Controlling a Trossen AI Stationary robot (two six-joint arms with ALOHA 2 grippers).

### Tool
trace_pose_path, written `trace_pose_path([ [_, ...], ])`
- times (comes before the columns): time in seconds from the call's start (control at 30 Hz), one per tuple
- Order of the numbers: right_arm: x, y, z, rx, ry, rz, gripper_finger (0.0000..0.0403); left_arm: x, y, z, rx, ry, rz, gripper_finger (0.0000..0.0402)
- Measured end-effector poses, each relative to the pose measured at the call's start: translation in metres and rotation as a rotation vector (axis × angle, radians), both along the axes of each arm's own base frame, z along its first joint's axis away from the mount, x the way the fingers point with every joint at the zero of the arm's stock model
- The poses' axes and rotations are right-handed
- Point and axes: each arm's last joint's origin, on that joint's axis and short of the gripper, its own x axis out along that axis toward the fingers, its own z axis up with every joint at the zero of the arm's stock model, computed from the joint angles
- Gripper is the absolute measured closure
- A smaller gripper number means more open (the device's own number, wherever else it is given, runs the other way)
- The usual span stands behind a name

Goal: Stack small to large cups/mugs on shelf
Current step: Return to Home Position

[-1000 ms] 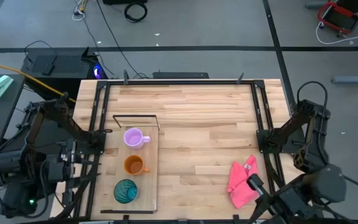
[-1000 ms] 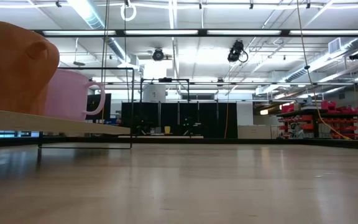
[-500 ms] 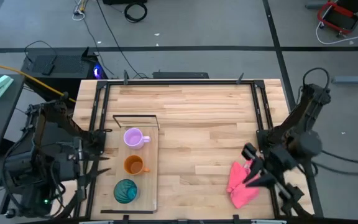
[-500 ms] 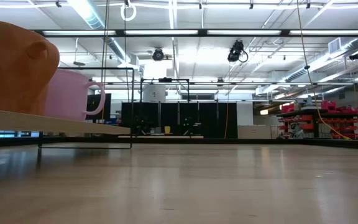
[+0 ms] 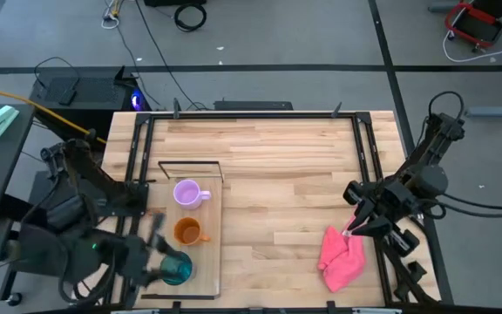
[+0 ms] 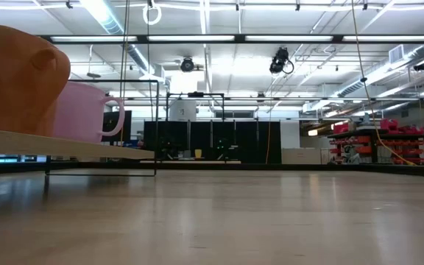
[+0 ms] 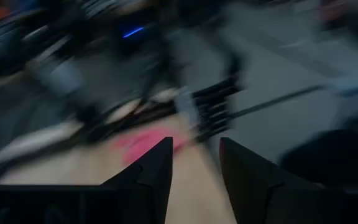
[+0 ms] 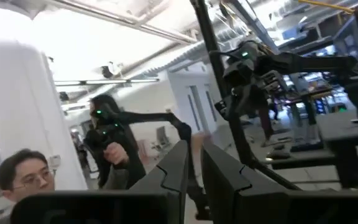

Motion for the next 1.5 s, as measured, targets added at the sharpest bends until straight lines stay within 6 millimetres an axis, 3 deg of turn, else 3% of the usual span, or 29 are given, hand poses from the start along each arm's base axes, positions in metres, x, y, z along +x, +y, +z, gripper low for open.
trace_pose_path([
  [0.13,-0.005,0.000,-0.008,0.024,-0.046,0.048,0.0352,0.028,0.010,0.003,0.016,-0.062,-0.207,0.0256],
  [0.37,-0.017,-0.004,-0.016,0.018,-0.095,0.088,0.0352,0.062,0.063,-0.019,-0.046,0.019,-0.110,0.0254],
  [0.47,-0.020,-0.006,-0.018,0.018,-0.101,0.086,0.0352,0.066,0.087,-0.030,-0.085,0.037,-0.091,0.0258],
  [0.63,-0.024,-0.012,-0.024,0.019,-0.102,0.087,0.0352,0.041,0.123,-0.039,-0.141,0.031,-0.009,0.0264],
  [0.83,-0.032,-0.022,-0.030,0.021,-0.121,0.080,0.0352,-0.018,0.151,-0.046,-0.227,-0.163,-0.012,0.0259],
  [1.07,-0.041,-0.035,-0.035,0.032,-0.157,0.063,0.0352,-0.066,0.174,-0.080,-0.256,-0.272,0.017,0.0253],
  [1.27,-0.044,-0.046,-0.044,0.025,-0.176,0.020,0.0352,-0.094,0.189,-0.097,-0.230,-0.352,0.072,0.0262],
  [1.5,-0.048,-0.061,-0.063,0.034,-0.179,-0.029,0.0352,-0.115,0.205,-0.106,-0.154,-0.420,0.267,0.0259],
])
